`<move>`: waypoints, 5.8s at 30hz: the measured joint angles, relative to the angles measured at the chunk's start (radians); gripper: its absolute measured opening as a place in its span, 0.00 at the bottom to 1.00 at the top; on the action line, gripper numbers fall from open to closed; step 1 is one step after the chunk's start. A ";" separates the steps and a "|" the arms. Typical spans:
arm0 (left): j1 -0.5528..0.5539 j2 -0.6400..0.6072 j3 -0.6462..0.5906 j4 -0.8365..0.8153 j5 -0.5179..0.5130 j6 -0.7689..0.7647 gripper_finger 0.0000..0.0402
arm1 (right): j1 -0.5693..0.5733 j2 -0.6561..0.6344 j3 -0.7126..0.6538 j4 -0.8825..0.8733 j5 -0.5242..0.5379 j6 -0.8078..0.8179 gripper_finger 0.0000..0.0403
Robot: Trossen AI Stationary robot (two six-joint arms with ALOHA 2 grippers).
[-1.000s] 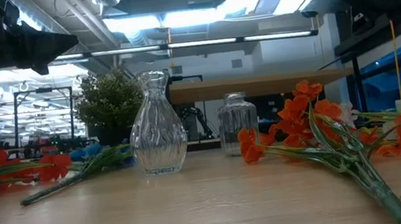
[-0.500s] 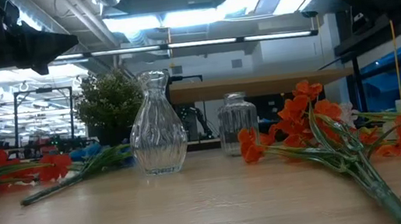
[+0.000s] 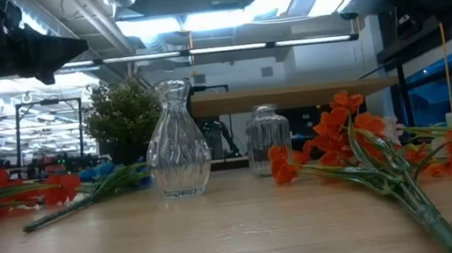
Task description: Pick and place flowers into a vace then onto a shelf
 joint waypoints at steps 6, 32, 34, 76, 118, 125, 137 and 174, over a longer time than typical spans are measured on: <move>0.000 0.000 0.000 0.000 0.004 0.000 0.01 | 0.000 0.000 0.000 0.000 0.000 0.000 0.01; 0.000 0.073 0.001 -0.147 0.023 -0.158 0.01 | 0.000 0.011 0.000 0.001 0.140 0.027 0.01; 0.000 0.093 0.002 -0.135 0.027 -0.161 0.01 | -0.001 0.031 0.009 -0.013 0.160 0.028 0.01; 0.067 0.676 0.266 0.051 0.128 0.053 0.01 | 0.212 0.825 0.564 -0.405 0.339 0.424 0.00; 0.066 0.676 0.266 0.056 0.205 0.052 0.01 | 0.726 1.847 1.492 -1.131 0.548 1.668 0.00; 0.066 0.676 0.266 0.056 0.204 0.052 0.01 | 0.706 1.872 1.492 -1.129 0.547 1.666 0.00; 0.066 0.676 0.265 0.057 0.205 0.052 0.01 | 0.688 1.872 1.492 -1.128 0.544 1.784 0.23; 0.066 0.676 0.265 0.057 0.206 0.052 0.01 | 0.663 2.060 1.491 -0.998 0.470 2.177 0.67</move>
